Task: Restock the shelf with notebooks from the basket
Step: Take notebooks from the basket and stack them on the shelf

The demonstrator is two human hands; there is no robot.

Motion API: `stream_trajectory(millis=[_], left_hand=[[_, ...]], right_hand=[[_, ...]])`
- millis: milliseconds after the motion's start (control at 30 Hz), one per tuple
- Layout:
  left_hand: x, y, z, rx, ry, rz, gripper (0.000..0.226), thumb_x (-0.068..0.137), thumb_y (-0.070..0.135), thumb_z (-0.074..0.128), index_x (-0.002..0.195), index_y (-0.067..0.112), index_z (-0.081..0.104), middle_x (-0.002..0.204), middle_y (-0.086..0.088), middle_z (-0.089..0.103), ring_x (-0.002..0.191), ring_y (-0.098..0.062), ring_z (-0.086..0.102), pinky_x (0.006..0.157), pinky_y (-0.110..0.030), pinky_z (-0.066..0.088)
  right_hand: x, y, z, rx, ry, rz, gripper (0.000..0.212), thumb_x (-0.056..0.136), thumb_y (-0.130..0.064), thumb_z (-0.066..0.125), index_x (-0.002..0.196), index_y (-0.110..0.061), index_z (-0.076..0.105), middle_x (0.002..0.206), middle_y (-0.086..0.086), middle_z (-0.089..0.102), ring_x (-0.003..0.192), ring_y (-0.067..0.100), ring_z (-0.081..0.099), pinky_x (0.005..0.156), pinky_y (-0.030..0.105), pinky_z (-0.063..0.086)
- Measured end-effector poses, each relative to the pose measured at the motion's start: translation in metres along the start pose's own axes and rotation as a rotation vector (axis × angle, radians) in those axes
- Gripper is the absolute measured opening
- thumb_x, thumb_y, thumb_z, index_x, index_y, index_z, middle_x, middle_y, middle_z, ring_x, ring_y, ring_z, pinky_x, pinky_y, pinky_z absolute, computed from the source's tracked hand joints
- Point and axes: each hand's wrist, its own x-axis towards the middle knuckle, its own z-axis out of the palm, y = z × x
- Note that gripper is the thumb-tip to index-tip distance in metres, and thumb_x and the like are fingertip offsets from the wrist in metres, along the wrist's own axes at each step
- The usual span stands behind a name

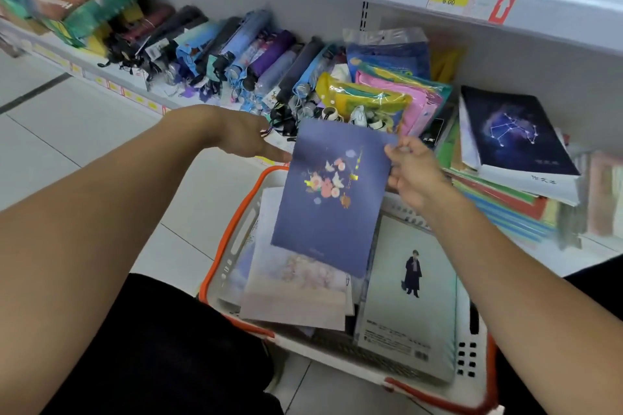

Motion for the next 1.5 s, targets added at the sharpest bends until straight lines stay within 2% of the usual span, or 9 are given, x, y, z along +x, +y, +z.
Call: stream_trajectory(millis=[100,267,367,533,633,733,1067,1233,1500], left_hand=[[-0.001,-0.002,0.001,-0.315,-0.005,0.059,0.113,0.064,0.075,0.063,0.154,0.018,0.024,0.157,0.003,0.033,0.136,-0.022,0.042,0.109,-0.040,0.037],[-0.005,-0.012,-0.006,-0.730,0.008,0.223,0.057,0.067,0.045,0.079,0.116,0.018,0.069,0.110,0.003,0.074,0.104,-0.019,0.070,0.089,-0.035,0.056],[-0.003,-0.019,-0.010,-0.783,0.000,0.232,0.035,0.077,0.028,0.076,0.109,0.015,0.075,0.106,-0.003,0.076,0.098,-0.018,0.072,0.081,-0.033,0.060],[0.005,-0.025,-0.009,-0.794,0.217,0.125,0.015,0.099,0.017,0.057,0.106,0.020,0.069,0.100,-0.004,0.076,0.089,-0.023,0.073,0.070,-0.036,0.061],[0.008,-0.036,-0.016,-0.648,0.434,0.021,0.016,0.098,0.019,0.056,0.110,0.014,0.064,0.109,-0.011,0.069,0.098,-0.031,0.067,0.084,-0.045,0.057],[0.009,-0.042,-0.017,-0.726,0.475,0.001,0.010,0.099,0.019,0.056,0.104,0.017,0.064,0.107,-0.008,0.069,0.089,-0.026,0.068,0.076,-0.039,0.056],[0.007,-0.033,-0.016,-0.523,0.455,-0.049,0.024,0.098,0.024,0.055,0.116,0.009,0.062,0.113,-0.011,0.064,0.099,-0.031,0.063,0.081,-0.040,0.054],[0.010,-0.042,-0.014,-0.318,0.568,-0.086,0.008,0.097,0.018,0.051,0.096,0.011,0.055,0.094,-0.007,0.055,0.087,-0.028,0.049,0.072,-0.035,0.041],[0.009,-0.058,-0.028,-0.655,0.794,-0.129,0.011,0.091,0.015,0.051,0.098,0.011,0.059,0.100,-0.011,0.061,0.091,-0.031,0.056,0.074,-0.037,0.046]], right_hand=[[-0.009,-0.035,0.004,0.223,-0.150,-0.049,0.017,0.100,-0.006,0.055,0.089,-0.019,0.053,0.082,-0.004,0.070,0.068,0.010,0.068,0.062,0.026,0.058],[-0.004,-0.049,0.023,0.450,-0.238,-0.021,0.028,0.104,-0.013,0.048,0.131,-0.007,0.054,0.131,0.012,0.062,0.105,0.024,0.064,0.091,0.037,0.056],[-0.005,-0.026,0.030,0.449,-0.210,0.087,0.036,0.107,-0.022,0.044,0.137,-0.004,0.054,0.128,0.012,0.067,0.110,0.026,0.066,0.099,0.044,0.054],[-0.026,0.060,0.046,-0.493,-0.032,0.215,0.038,0.095,-0.056,0.057,0.085,-0.019,0.053,0.088,0.006,0.056,0.079,0.023,0.055,0.074,0.043,0.053],[-0.039,0.104,0.048,-1.072,-0.047,0.214,0.088,0.066,-0.066,0.081,0.122,-0.006,0.050,0.131,0.016,0.046,0.114,0.027,0.052,0.079,0.032,0.045],[-0.047,0.121,0.049,-1.023,-0.007,0.197,0.120,0.048,-0.060,0.093,0.138,-0.005,0.038,0.146,0.017,0.038,0.129,0.036,0.047,0.097,0.041,0.051],[-0.041,0.123,0.028,-0.960,0.064,-0.145,0.024,0.089,-0.015,0.071,0.085,-0.020,0.048,0.087,0.002,0.059,0.083,0.029,0.058,0.058,0.032,0.037],[-0.024,0.050,0.012,-0.528,-0.123,-0.179,0.012,0.096,0.004,0.056,0.100,-0.007,0.057,0.092,0.012,0.066,0.071,0.021,0.061,0.063,0.029,0.048],[-0.014,-0.125,-0.014,-0.604,-0.117,-0.400,0.007,0.100,-0.010,0.057,0.104,-0.015,0.059,0.093,0.010,0.064,0.076,0.021,0.058,0.069,0.031,0.045]])
